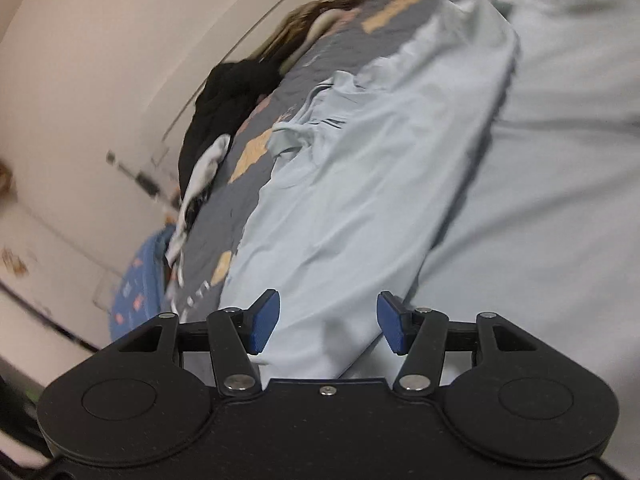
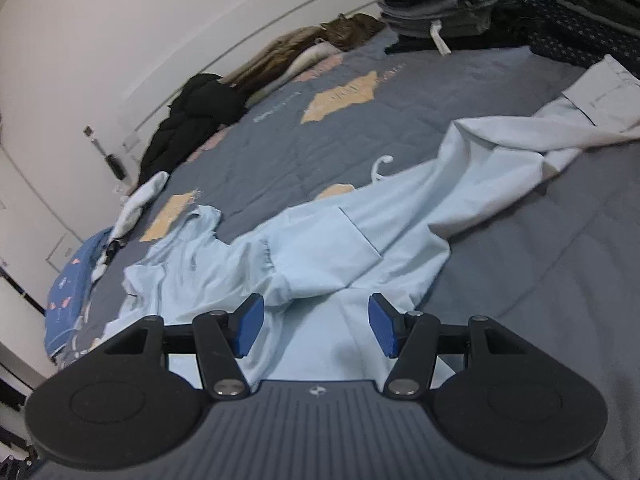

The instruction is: Fold clothes

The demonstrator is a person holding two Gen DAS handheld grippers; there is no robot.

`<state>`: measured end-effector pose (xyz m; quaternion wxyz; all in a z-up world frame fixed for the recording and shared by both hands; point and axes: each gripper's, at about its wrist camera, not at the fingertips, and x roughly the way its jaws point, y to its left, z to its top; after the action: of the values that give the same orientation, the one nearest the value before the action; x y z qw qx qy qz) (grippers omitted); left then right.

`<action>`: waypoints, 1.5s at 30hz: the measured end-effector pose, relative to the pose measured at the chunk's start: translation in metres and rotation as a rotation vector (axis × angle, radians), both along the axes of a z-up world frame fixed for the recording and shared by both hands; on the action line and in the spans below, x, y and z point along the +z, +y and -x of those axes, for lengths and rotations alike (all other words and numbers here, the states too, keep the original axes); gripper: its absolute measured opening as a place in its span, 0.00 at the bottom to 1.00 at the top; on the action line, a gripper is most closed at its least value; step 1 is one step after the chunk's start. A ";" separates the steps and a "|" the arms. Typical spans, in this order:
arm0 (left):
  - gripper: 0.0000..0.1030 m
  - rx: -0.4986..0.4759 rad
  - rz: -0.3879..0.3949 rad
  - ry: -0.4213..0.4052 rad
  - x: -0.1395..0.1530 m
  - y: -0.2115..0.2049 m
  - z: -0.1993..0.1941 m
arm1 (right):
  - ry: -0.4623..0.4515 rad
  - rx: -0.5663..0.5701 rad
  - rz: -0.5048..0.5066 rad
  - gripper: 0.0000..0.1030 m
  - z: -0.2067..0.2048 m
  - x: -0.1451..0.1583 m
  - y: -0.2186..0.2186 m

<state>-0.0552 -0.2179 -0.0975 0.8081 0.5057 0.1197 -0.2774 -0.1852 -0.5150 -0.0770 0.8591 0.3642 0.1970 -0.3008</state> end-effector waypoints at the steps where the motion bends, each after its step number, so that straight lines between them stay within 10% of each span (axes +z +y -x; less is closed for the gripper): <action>1: 0.52 -0.019 -0.031 -0.019 -0.005 0.000 0.001 | 0.004 0.005 0.005 0.55 -0.003 -0.001 0.002; 12: 0.52 -0.051 -0.128 -0.021 -0.011 0.020 -0.008 | 0.022 0.112 0.047 0.55 -0.027 0.006 0.027; 20: 0.04 -0.051 -0.180 -0.061 -0.028 0.025 -0.007 | 0.022 0.128 0.053 0.55 -0.030 0.009 0.033; 32: 0.03 0.037 -0.199 0.055 -0.004 0.056 -0.031 | 0.049 0.111 0.063 0.55 -0.028 0.004 0.029; 38: 0.14 0.014 -0.079 0.211 0.028 0.058 -0.028 | 0.063 0.078 0.077 0.55 -0.024 0.000 0.022; 45: 0.35 -0.026 0.376 0.543 0.084 0.072 -0.045 | 0.096 0.076 0.143 0.55 -0.023 0.012 -0.003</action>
<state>-0.0105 -0.1457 -0.0137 0.8224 0.2566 0.2711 -0.4294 -0.1621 -0.5177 -0.0646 0.8832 0.2794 0.2297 -0.2987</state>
